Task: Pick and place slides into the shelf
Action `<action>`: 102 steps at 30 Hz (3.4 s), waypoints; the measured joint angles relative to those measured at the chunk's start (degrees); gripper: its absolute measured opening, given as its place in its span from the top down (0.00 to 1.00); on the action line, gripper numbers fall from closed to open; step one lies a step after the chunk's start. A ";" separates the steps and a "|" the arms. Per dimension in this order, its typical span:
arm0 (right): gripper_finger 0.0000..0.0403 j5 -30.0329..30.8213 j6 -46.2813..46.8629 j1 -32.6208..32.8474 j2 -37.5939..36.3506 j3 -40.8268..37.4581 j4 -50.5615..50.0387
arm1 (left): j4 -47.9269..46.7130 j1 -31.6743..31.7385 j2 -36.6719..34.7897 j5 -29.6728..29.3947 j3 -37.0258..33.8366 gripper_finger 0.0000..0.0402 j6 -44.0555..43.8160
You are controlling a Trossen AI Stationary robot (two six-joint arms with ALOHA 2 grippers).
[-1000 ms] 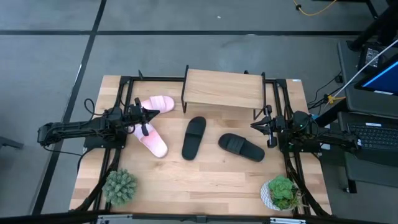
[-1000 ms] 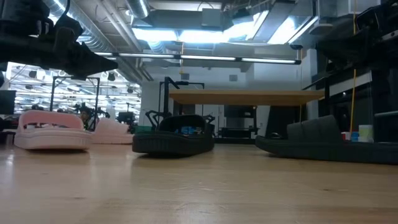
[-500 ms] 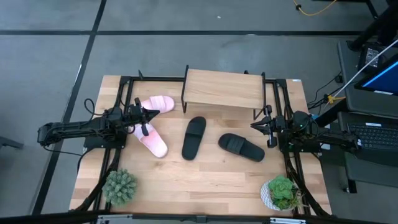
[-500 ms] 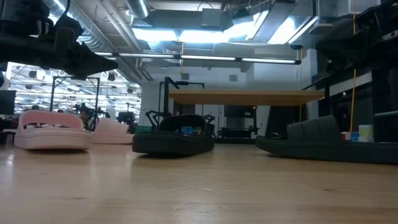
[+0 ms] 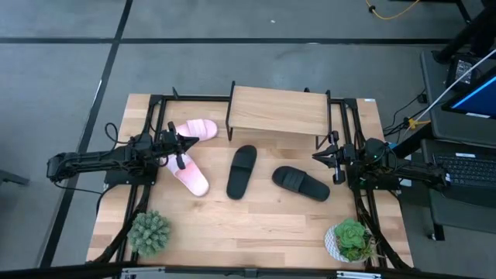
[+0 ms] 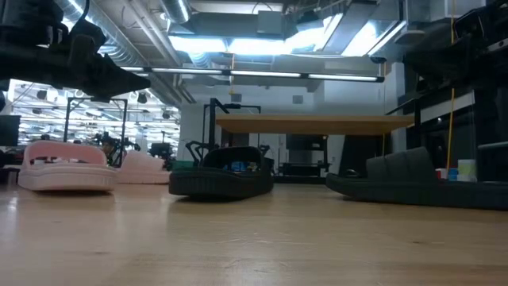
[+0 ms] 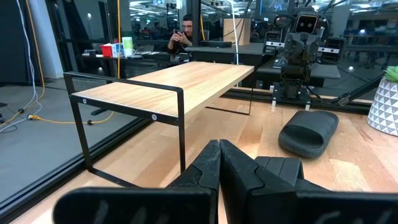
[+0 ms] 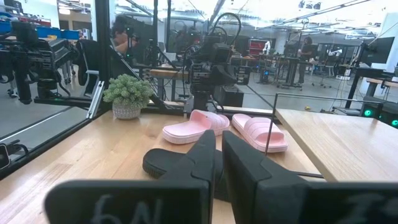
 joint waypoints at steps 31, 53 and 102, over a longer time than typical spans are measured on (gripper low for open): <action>0.92 -0.06 8.97 -0.02 0.00 0.00 0.00 | -0.02 0.00 0.00 0.00 0.00 1.00 0.00; 0.94 -1.38 8.37 -0.02 0.00 0.02 -0.22 | 1.14 0.00 0.00 16.57 0.02 1.00 -0.16; 1.00 13.18 0.35 12.17 44.58 42.93 -49.87 | -1.70 0.00 10.99 6.88 11.89 1.00 1.51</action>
